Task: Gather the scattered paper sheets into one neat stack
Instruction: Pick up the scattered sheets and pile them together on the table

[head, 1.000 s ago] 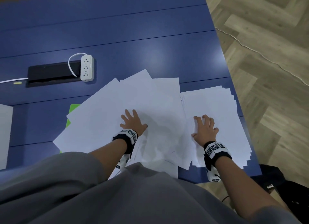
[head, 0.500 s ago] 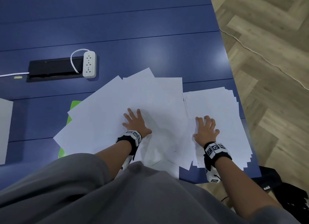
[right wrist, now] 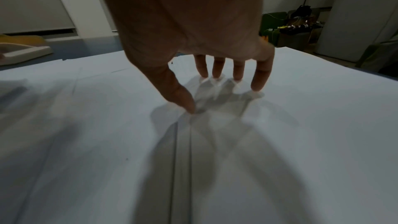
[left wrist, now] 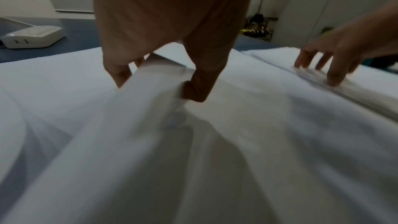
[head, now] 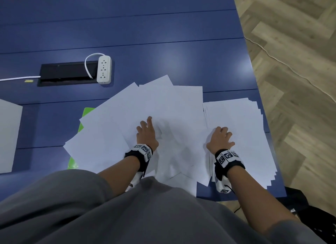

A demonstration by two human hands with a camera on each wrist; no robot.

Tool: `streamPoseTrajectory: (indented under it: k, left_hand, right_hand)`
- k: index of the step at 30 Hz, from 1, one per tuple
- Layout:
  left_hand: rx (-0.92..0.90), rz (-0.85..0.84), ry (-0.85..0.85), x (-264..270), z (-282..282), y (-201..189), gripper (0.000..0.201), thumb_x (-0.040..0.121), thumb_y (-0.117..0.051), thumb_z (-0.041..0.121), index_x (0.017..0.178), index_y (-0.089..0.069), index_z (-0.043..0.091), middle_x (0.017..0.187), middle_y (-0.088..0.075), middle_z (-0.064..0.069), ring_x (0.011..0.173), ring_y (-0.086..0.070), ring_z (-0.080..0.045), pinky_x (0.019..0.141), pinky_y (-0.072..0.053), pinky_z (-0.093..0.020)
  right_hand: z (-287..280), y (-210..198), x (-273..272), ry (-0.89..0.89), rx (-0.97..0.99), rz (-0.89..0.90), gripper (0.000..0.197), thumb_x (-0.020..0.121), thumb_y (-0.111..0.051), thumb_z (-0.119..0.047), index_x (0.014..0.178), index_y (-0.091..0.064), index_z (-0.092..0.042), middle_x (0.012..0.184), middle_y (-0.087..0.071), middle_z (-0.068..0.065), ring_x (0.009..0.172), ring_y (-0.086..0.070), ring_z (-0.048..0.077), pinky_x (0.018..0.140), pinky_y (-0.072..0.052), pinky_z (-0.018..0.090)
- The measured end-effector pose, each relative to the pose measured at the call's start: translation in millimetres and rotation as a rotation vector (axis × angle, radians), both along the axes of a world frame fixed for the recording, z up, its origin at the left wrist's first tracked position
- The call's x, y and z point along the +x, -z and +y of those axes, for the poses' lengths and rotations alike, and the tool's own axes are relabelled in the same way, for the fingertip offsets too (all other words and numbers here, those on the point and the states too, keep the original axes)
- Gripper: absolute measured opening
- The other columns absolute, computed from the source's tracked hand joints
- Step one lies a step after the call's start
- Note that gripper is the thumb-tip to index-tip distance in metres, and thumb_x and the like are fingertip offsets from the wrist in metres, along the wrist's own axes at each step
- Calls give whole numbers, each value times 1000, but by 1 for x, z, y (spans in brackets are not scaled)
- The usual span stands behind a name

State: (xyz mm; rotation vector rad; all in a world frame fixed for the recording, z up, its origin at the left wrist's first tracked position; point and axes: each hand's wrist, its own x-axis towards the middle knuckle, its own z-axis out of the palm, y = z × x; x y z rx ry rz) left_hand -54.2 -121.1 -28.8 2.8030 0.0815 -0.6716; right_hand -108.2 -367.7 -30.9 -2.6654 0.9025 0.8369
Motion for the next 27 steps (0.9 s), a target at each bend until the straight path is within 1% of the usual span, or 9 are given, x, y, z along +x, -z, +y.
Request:
streamPoseTrajectory:
  k: [3,9,12,14,16,19,21,23,27]
  left_hand:
    - [-302,-20,-150,5,8,-12,86,72,-63,1,140,-15,20,125,-41,-9,108,-47,-30,81,-47,-40]
    - [-954,-75,-320,16,29,-90,89,65,-67,-7,136,-22,23,99,-43,2,83,-51,-15,61,-44,-8]
    - [-1302,-76,-428,22,54,-121,84,67,-52,-4,136,-23,33,99,-47,-3,72,-56,-8,62,-48,-16]
    - [-1419,-92,-451,26,76,-129,82,69,-45,-5,137,-26,37,103,-50,-6,74,-56,-13,63,-48,-22]
    - [-1468,-71,-482,29,99,-129,80,72,-43,-6,135,-32,43,106,-51,-10,74,-52,-21,63,-47,-28]
    - [-1405,-50,-590,27,129,-115,69,75,-54,-3,129,-45,38,110,-56,-6,70,-56,-17,59,-48,-24]
    - [-1305,-13,-672,22,141,-99,57,74,-60,1,123,-51,29,108,-58,-5,70,-58,-14,60,-48,-23]
    - [-1196,80,-728,17,146,-79,43,84,-64,7,122,-51,22,108,-57,-6,74,-58,-16,65,-50,-27]
    - [-1092,275,-717,12,137,-45,32,93,-59,28,123,-50,21,121,-55,-6,90,-59,-22,75,-51,-33]
  right_hand:
    - [6,-3,-1,34,6,-24,60,78,-63,-16,128,-30,-8,133,-27,11,126,-27,32,93,-38,47]
    - [34,-8,4,17,84,-225,51,79,-55,-9,127,-40,-12,129,-35,12,120,-33,31,94,-34,46]
    - [59,-9,10,-173,236,-313,43,85,-53,-14,128,-49,-14,127,-39,9,120,-35,28,94,-33,45]
    - [76,-10,16,-235,278,-285,42,88,-53,-20,129,-49,-15,129,-38,9,121,-34,28,95,-32,45]
    - [93,-13,23,-287,268,-251,44,88,-53,-24,130,-46,-13,131,-36,10,122,-33,30,96,-31,45]
    - [114,-13,30,-354,190,-167,59,87,-56,-31,136,-34,-7,133,-31,10,123,-30,29,99,-29,46]
    - [125,-7,33,-306,201,-93,88,82,-63,-52,144,-21,-6,139,-23,8,129,-23,27,107,-22,47]
    - [135,1,34,-325,165,-32,99,77,-58,-69,146,-24,-7,148,-13,9,135,-14,28,108,-18,50]
    - [150,6,40,-362,59,-79,90,73,-72,-56,139,-29,-12,140,-25,11,128,-26,32,94,-38,51]
